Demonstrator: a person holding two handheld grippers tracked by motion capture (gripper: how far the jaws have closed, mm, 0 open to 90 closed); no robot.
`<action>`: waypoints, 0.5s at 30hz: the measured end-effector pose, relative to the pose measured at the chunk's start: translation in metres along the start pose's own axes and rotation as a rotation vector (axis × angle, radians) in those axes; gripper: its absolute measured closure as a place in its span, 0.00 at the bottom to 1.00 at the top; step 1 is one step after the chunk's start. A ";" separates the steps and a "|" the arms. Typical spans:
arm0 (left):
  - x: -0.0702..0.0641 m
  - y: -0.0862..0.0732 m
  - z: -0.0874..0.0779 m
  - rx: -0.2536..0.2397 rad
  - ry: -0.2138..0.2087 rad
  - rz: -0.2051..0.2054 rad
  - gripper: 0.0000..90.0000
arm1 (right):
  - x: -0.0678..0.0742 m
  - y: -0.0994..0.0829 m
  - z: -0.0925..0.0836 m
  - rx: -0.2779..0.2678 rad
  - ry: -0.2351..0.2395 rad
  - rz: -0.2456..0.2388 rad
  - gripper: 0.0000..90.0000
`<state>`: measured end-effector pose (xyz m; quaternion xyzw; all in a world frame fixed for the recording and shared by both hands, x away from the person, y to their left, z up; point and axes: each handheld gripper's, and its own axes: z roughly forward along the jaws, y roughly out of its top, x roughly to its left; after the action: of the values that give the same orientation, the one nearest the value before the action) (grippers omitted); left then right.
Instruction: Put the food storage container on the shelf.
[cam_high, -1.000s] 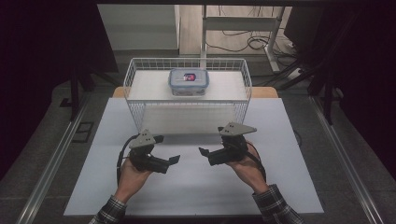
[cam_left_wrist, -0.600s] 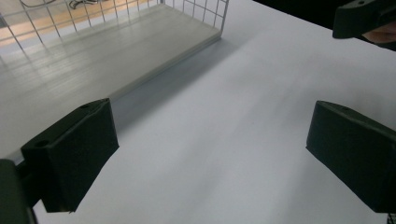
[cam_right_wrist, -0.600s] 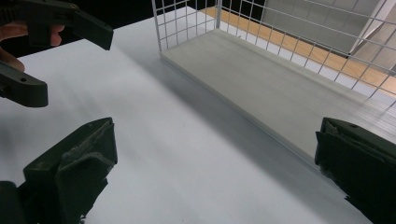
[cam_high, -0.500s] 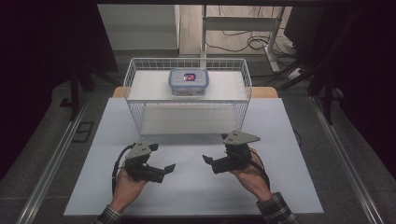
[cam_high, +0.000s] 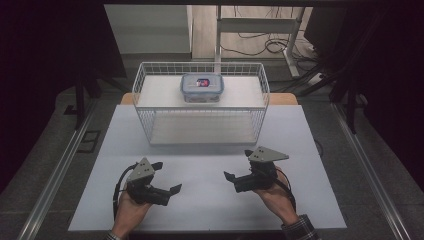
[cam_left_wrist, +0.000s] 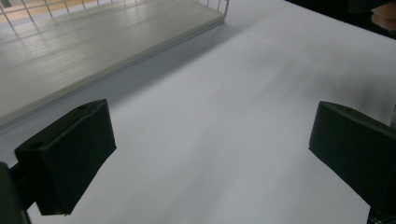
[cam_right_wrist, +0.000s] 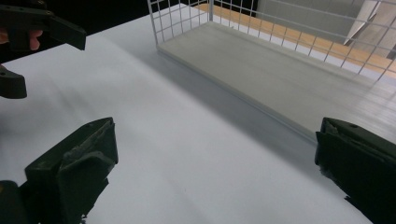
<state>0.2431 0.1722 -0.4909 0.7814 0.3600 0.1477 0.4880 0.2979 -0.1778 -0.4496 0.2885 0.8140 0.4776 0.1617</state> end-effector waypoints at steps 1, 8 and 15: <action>0.000 -0.002 0.000 0.005 0.006 0.002 0.00 | 0.000 -0.002 -0.001 0.004 -0.005 0.001 0.00; -0.001 -0.011 -0.006 0.027 0.038 0.016 0.00 | -0.003 -0.019 -0.009 0.025 -0.027 0.010 0.00; -0.001 -0.021 -0.012 0.053 0.069 0.029 0.00 | -0.004 -0.034 -0.015 0.045 -0.050 0.007 0.00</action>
<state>0.2262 0.1847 -0.5034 0.7936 0.3690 0.1719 0.4522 0.2824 -0.2033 -0.4715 0.3069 0.8192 0.4522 0.1737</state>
